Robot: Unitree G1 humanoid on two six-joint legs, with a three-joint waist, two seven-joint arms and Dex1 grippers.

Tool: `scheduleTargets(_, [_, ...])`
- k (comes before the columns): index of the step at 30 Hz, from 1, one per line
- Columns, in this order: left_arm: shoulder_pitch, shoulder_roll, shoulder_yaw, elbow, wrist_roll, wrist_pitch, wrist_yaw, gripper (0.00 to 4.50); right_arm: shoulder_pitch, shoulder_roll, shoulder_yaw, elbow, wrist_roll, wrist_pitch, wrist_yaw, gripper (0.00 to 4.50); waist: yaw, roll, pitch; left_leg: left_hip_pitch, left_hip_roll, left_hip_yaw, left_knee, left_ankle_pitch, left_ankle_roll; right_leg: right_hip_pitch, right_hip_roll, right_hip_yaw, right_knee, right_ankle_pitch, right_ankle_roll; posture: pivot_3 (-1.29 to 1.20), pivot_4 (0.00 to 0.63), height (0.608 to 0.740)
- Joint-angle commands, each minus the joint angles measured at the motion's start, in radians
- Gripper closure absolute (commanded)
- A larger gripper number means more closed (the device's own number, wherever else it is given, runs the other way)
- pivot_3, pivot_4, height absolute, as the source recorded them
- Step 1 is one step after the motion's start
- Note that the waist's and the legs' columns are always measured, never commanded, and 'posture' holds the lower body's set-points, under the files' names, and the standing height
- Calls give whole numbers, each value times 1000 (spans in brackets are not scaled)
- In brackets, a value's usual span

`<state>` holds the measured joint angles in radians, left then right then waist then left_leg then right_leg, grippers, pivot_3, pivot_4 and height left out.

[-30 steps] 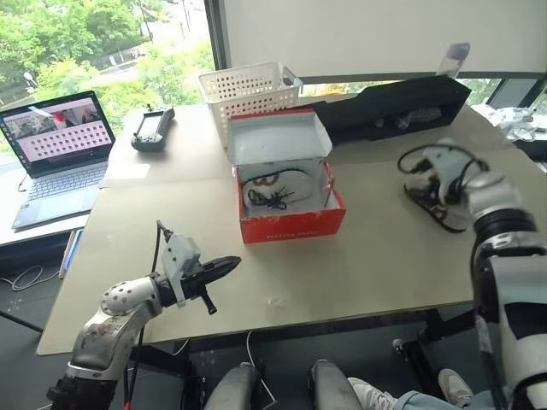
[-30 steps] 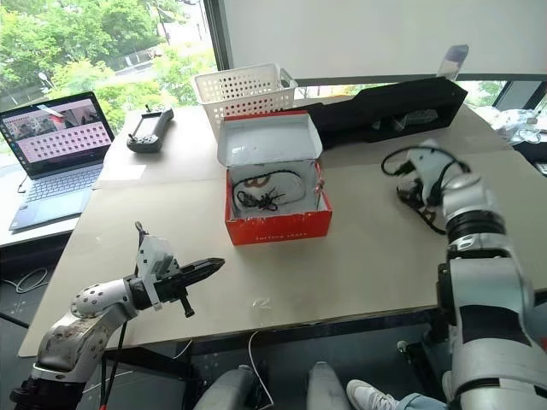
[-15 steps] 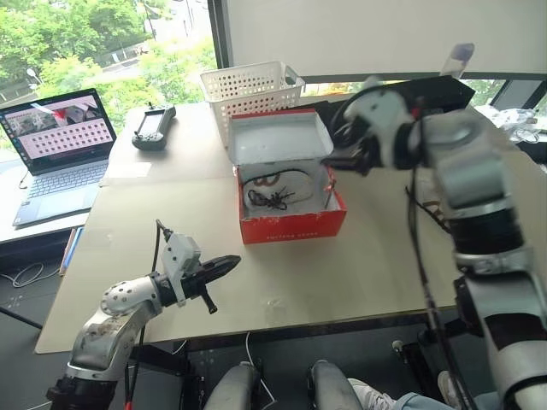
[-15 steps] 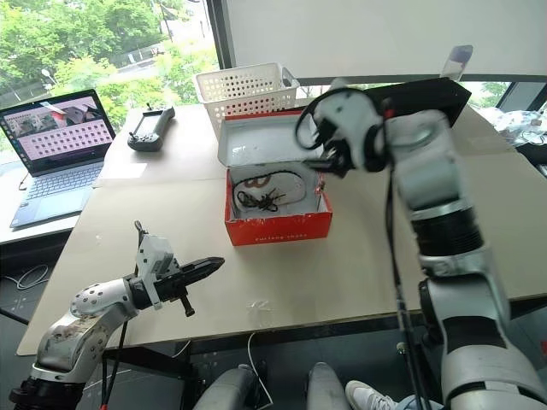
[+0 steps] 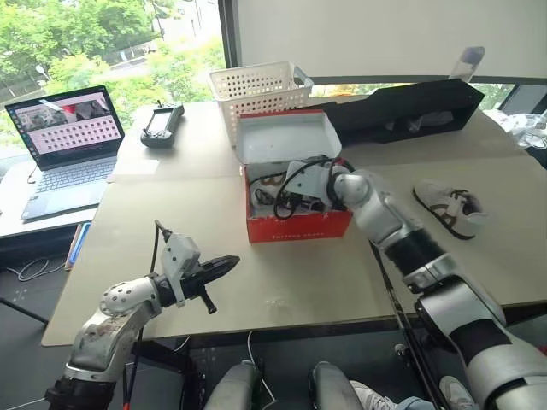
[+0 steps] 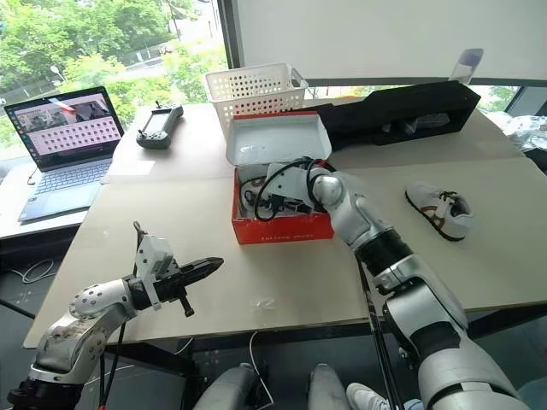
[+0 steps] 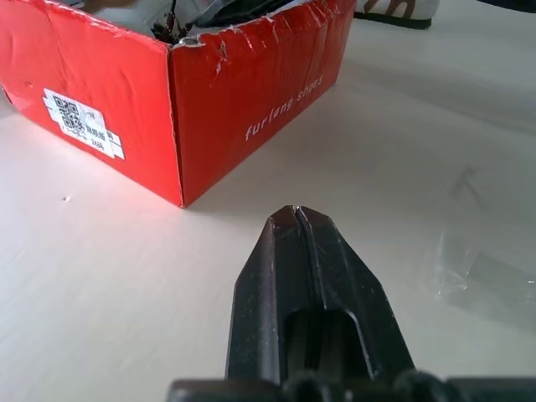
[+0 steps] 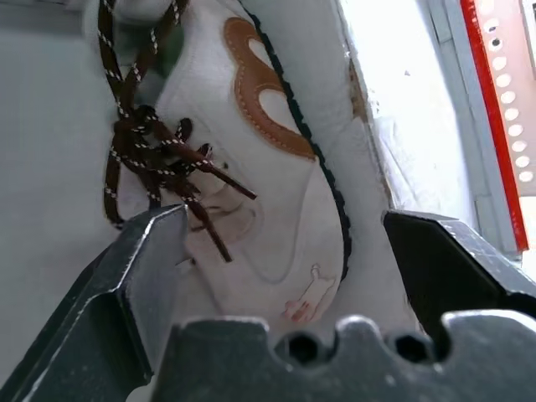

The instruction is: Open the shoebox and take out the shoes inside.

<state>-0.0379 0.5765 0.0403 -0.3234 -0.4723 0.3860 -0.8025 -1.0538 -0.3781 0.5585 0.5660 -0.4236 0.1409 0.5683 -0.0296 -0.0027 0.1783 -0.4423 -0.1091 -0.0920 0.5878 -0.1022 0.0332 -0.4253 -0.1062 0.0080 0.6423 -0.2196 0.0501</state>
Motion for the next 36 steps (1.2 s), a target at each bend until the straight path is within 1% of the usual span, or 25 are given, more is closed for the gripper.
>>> scheduleTargets(1, [5, 8, 13, -38, -2, -4, 3, 4500, -51, 40, 7, 106, -44, -107, -53, 80, -2, 0, 0, 0, 0, 0, 0, 0, 0, 0, 1, 0, 0, 0, -1, 0, 150, 738])
scheduleTargets(4, [7, 8, 14, -40, -1, -4, 7, 4500, -86, 80, 19, 218, -74, -165, -87, 80, -8, 0, 0, 0, 0, 0, 0, 0, 0, 0, 2, 1, 0, 1, -1, 0, 150, 738])
scheduleTargets(8, [11, 7, 14, -41, 1, -6, 10, 4500, -112, 116, 5, 321, -82, -210, -107, 80, -13, 0, 0, 2, 1, 0, 0, 0, -1, 1, 4, 2, 0, 1, -1, 0, 150, 738])
scheduleTargets(14, [23, 8, 20, -45, 2, -10, 14, 4500, -126, 133, -19, 384, -80, -235, -118, 80, -16, 0, 0, 3, 2, 0, -1, 0, -2, 0, 7, 4, 1, 1, -2, 0, 150, 738])
scheduleTargets(17, [30, 10, 21, -51, 2, -9, 15, 4500, -126, 138, -25, 393, -85, -237, -127, 787, -15, 0, 0, 3, 3, 0, -1, -1, -3, 0, 7, 4, 2, 1, -3, 0, 150, 738])
scheduleTargets(21, [33, 12, 22, -54, 0, -8, 16, 4500, -124, 143, -32, 392, -88, -236, -123, 2239, -15, 0, 0, 4, 3, 0, -1, -1, -3, 0, 8, 5, 2, 1, -3, 0, 150, 738])
scheduleTargets(22, [35, 12, 22, -54, 0, -9, 15, 4500, -122, 144, -33, 390, -89, -235, -121, 2470, -15, 0, 0, 4, 3, 0, -1, -1, -3, 0, 8, 5, 2, 1, -3, 0, 150, 738])
scheduleTargets(23, [35, 13, 22, -54, -1, -9, 14, 4500, -121, 146, -34, 389, -89, -234, -120, 2894, -15, 0, 0, 4, 3, 0, -1, -1, -3, 0, 8, 5, 2, 1, -3, 0, 150, 738])
scheduleTargets(25, [36, 14, 21, -51, 1, -12, 12, 4500, -118, 146, -34, 384, -91, -233, -117, 3533, -15, 0, 0, 4, 3, 0, -1, -1, -3, 0, 8, 5, 2, 1, -4, 0, 150, 738])
scheduleTargets(28, [37, 16, 20, -49, 2, -15, 11, 4500, -114, 148, -37, 380, -92, -230, -116, 4364, -15, 0, 0, 4, 3, 0, -1, -1, -3, 0, 8, 5, 2, 1, -4, 0, 150, 738])
scheduleTargets(29, [38, 16, 20, -48, 3, -15, 10, 4500, -113, 148, -39, 379, -92, -228, -116, 4462, -15, 0, 0, 4, 3, 0, -1, -1, -3, 0, 8, 5, 2, 1, -4, 0, 150, 738])
scheduleTargets(36, [41, 15, 16, -44, 7, -22, 9, 4500, -100, 136, -70, 310, -73, -206, -84, 4462, -15, 0, 0, 4, 3, 0, -2, -1, -3, 0, 8, 5, 2, 1, -4, 0, 150, 738])
